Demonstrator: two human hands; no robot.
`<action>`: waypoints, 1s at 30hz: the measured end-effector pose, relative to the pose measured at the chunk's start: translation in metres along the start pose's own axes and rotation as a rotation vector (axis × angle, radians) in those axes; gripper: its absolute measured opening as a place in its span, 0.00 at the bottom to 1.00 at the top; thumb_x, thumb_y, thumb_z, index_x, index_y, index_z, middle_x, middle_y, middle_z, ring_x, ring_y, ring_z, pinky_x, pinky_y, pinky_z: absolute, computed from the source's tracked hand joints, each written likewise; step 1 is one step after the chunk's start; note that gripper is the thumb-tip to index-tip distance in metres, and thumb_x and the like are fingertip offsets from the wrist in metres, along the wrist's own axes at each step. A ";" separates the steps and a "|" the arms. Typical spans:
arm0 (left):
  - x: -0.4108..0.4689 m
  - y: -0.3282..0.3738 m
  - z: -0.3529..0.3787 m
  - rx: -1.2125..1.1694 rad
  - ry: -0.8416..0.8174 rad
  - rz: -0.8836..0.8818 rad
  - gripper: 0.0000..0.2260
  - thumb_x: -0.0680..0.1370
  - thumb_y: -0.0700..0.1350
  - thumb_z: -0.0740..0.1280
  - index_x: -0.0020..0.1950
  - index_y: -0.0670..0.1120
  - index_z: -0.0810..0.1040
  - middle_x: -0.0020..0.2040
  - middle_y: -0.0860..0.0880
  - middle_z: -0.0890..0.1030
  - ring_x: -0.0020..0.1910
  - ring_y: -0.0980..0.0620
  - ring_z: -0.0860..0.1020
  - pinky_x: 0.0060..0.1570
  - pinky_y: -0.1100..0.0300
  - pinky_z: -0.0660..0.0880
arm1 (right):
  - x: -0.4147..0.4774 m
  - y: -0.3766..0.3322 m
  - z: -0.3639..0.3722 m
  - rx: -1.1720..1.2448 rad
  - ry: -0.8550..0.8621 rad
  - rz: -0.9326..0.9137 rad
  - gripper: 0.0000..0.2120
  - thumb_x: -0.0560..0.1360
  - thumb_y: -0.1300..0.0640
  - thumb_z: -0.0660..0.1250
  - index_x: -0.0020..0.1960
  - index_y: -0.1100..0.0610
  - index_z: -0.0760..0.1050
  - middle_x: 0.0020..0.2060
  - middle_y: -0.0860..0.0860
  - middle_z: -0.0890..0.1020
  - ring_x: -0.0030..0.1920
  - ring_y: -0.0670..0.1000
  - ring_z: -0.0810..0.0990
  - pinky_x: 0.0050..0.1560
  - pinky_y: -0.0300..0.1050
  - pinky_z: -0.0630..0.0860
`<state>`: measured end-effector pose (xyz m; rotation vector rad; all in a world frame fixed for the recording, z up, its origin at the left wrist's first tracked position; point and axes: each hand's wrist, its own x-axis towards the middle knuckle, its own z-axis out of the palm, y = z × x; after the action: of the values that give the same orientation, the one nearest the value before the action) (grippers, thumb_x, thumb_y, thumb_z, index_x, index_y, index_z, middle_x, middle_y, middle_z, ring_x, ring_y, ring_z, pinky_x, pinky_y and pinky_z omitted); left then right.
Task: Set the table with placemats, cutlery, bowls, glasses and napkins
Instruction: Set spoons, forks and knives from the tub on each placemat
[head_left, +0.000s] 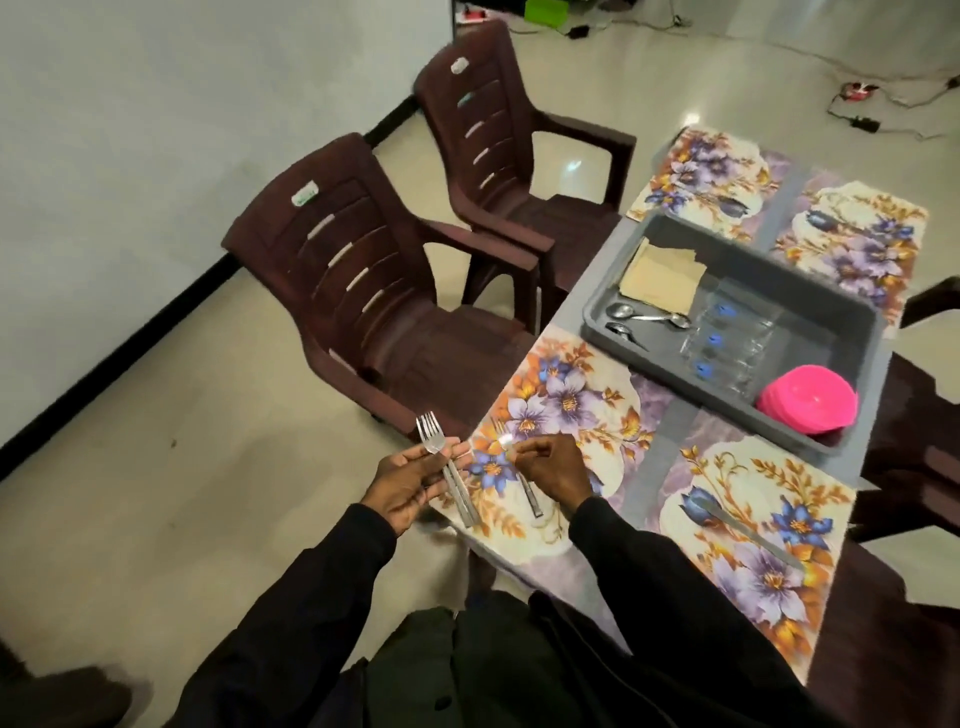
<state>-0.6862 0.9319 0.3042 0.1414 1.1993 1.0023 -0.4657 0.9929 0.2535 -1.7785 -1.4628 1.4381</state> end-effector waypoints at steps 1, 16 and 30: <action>0.007 0.007 0.002 0.011 -0.013 -0.010 0.14 0.81 0.36 0.67 0.66 0.36 0.77 0.62 0.38 0.84 0.62 0.42 0.83 0.59 0.52 0.82 | 0.008 0.004 -0.006 0.022 0.042 0.040 0.01 0.69 0.63 0.75 0.39 0.60 0.86 0.36 0.55 0.86 0.37 0.47 0.81 0.42 0.43 0.78; 0.165 0.107 0.032 0.185 -0.175 -0.187 0.12 0.82 0.34 0.63 0.65 0.33 0.76 0.61 0.36 0.83 0.56 0.42 0.85 0.54 0.50 0.83 | 0.144 0.107 -0.044 0.253 0.551 0.575 0.09 0.61 0.63 0.68 0.24 0.56 0.76 0.23 0.53 0.80 0.28 0.54 0.82 0.37 0.62 0.83; 0.281 0.221 0.028 0.402 -0.322 -0.343 0.10 0.84 0.36 0.62 0.63 0.38 0.78 0.62 0.39 0.83 0.62 0.43 0.82 0.54 0.53 0.83 | 0.197 0.027 -0.032 0.382 0.873 0.900 0.08 0.70 0.57 0.76 0.39 0.61 0.81 0.31 0.52 0.83 0.41 0.53 0.84 0.33 0.40 0.79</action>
<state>-0.7866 1.2702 0.2445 0.3848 1.0683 0.4114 -0.4430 1.1680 0.1573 -2.4160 0.0760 0.8929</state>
